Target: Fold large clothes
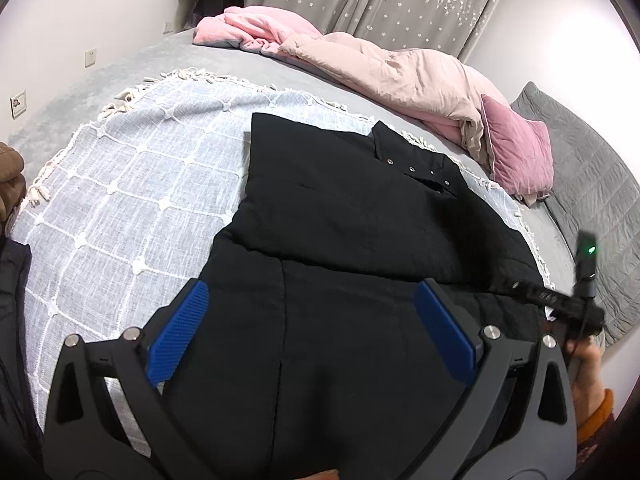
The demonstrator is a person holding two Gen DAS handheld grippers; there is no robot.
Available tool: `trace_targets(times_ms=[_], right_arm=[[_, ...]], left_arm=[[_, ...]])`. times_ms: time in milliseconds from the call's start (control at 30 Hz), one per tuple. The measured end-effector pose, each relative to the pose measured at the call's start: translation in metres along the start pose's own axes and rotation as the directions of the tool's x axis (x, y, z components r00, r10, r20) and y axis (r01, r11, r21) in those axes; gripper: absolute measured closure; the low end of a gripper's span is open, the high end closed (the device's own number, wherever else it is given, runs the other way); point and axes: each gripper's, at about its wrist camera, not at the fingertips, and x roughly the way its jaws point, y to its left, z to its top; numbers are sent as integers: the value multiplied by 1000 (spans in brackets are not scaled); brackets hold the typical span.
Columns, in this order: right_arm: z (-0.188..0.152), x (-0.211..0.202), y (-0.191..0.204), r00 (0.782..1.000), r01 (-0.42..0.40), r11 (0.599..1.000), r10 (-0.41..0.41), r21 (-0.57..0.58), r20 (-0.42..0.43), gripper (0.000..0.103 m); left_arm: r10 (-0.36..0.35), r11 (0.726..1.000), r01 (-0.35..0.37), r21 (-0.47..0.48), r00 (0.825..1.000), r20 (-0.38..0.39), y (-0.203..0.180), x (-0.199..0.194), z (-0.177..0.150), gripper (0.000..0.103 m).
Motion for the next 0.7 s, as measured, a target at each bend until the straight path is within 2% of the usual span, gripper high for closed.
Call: trace_targets(times_ms=[133, 400, 533, 700], right_arm=[[-4, 3, -22, 998, -53, 996, 55, 74, -18, 54], [-2, -34, -35, 999, -26, 999, 24, 46, 32, 51], [-15, -58, -42, 999, -12, 999, 11, 37, 35, 49], [-34, -100, -56, 998, -9, 999, 7, 46, 60, 47]], left_arm=[[1, 1000, -1, 13, 1000, -13, -2, 3, -2, 1], [39, 997, -37, 64, 998, -43, -10, 9, -6, 1], [63, 995, -57, 83, 996, -70, -16, 9, -5, 1], [60, 992, -54, 113, 997, -53, -28, -22, -6, 1]])
